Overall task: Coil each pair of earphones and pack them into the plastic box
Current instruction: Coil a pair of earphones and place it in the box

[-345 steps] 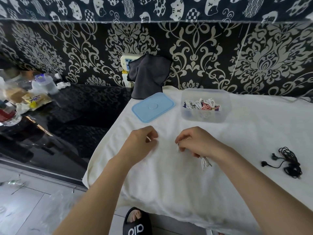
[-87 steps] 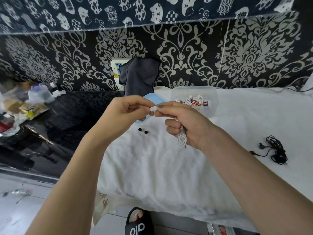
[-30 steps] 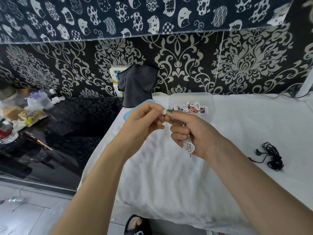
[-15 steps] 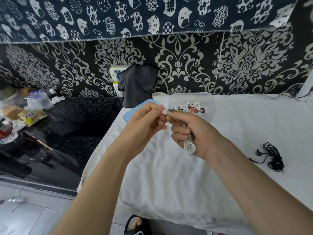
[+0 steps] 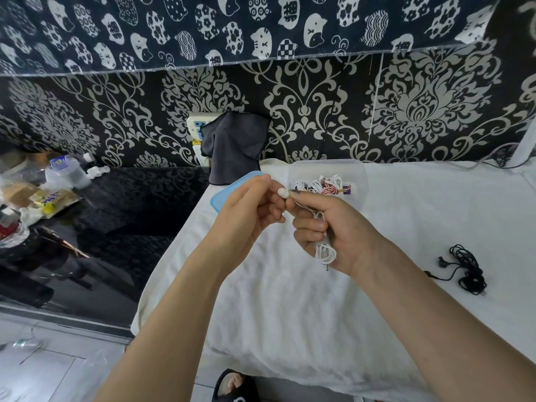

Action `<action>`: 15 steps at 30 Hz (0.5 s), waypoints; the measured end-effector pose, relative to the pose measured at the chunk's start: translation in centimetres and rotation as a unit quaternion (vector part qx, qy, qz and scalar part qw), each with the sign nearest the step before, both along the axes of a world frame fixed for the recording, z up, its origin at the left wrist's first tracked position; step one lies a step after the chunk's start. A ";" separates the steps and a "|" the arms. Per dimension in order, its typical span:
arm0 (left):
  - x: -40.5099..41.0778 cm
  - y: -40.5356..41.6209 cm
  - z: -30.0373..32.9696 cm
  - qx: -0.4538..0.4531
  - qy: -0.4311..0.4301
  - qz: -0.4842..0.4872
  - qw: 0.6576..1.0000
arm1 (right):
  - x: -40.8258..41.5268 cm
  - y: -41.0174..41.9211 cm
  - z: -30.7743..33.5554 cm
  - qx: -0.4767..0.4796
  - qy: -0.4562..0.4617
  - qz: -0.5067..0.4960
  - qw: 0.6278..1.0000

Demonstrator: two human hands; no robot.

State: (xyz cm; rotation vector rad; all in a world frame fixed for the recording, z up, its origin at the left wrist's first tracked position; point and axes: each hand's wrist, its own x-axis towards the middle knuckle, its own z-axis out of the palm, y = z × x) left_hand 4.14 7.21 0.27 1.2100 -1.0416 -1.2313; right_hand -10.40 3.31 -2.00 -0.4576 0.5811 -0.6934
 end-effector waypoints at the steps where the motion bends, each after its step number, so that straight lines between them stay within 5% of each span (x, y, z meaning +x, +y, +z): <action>1: 0.0 0.0 -0.2 -0.004 -0.013 0.005 1.000 | 0.0 0.0 0.0 0.001 0.001 -0.001 1.000; 9: -0.4 -0.9 -1.5 -0.014 -0.056 0.029 0.998 | -0.4 -0.6 -0.7 0.000 0.020 -0.007 1.000; 15: -0.9 -2.8 -3.2 0.019 -0.128 0.093 0.987 | -0.7 -3.5 -1.1 -0.081 0.143 -0.094 0.982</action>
